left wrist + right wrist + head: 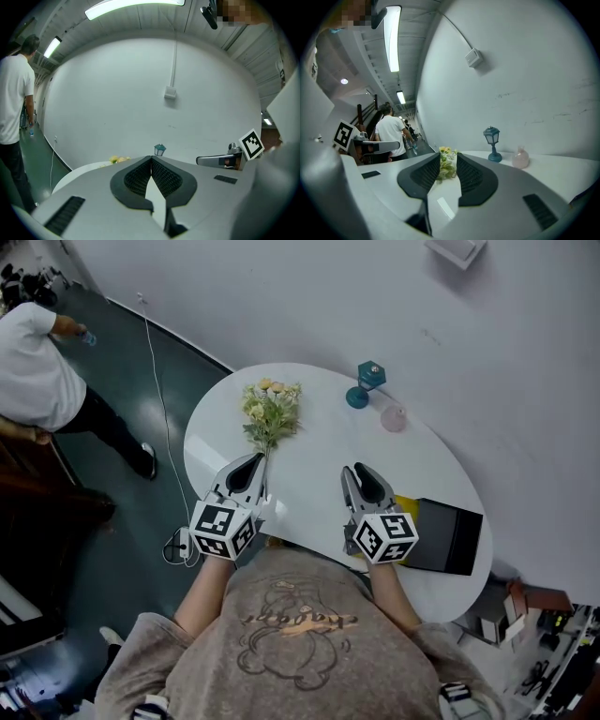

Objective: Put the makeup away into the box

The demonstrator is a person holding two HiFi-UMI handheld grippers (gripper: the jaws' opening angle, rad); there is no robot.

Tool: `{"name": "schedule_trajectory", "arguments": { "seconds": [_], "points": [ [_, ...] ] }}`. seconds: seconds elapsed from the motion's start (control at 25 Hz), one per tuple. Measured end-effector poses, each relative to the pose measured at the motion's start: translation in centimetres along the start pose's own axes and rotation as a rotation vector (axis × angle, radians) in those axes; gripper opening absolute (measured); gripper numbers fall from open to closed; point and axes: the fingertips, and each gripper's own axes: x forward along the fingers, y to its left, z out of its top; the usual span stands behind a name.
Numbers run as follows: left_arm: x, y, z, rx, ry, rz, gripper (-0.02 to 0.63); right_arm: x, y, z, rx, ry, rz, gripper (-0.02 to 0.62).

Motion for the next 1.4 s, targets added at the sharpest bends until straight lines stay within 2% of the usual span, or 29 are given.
{"name": "schedule_trajectory", "arguments": {
  "seconds": [0.24,0.64,0.96,1.4],
  "points": [
    [0.0,-0.4,-0.3,-0.002,-0.002,0.006,0.021,0.2,-0.7,-0.1,-0.007,0.022,-0.002,0.174],
    [-0.3,0.5,-0.6,-0.002,0.012,0.027,0.021,4.1,-0.6,0.6,-0.007,0.088,0.058,0.273],
    [0.1,1.0,-0.5,-0.007,0.009,0.037,0.021,9.4,-1.2,0.9,0.008,0.132,0.069,0.281],
    [0.5,2.7,-0.7,-0.018,0.034,0.056,0.021,18.1,-1.7,-1.9,0.009,0.255,0.104,0.278]
  ]
}}
